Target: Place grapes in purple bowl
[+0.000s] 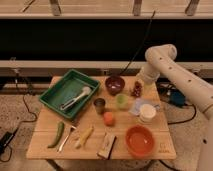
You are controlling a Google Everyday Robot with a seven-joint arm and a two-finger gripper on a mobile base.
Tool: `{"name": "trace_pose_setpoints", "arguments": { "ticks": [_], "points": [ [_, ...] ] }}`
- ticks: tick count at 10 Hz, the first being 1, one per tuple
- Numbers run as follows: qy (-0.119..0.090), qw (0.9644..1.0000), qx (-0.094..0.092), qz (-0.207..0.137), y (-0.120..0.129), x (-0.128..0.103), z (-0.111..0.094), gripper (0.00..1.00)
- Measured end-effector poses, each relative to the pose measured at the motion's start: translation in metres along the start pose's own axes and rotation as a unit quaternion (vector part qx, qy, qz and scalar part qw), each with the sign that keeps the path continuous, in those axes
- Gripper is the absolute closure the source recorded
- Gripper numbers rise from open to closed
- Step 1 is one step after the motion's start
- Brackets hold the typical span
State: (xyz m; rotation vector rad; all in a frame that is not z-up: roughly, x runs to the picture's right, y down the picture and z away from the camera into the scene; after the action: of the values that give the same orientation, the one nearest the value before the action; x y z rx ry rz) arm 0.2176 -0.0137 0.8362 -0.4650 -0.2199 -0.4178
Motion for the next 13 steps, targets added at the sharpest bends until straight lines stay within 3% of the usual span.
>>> {"name": "trace_pose_setpoints", "arguments": {
  "ticks": [3, 7, 11, 13],
  "points": [
    [0.001, 0.9989, 0.012, -0.046, -0.013, 0.003, 0.037, 0.35],
    [0.017, 0.9976, -0.004, -0.067, -0.001, 0.007, 0.105, 0.35],
    [0.041, 0.9954, -0.020, -0.085, -0.006, 0.012, 0.136, 0.35],
    [0.058, 0.9937, -0.021, -0.093, -0.017, 0.020, 0.142, 0.35]
  ]
}}
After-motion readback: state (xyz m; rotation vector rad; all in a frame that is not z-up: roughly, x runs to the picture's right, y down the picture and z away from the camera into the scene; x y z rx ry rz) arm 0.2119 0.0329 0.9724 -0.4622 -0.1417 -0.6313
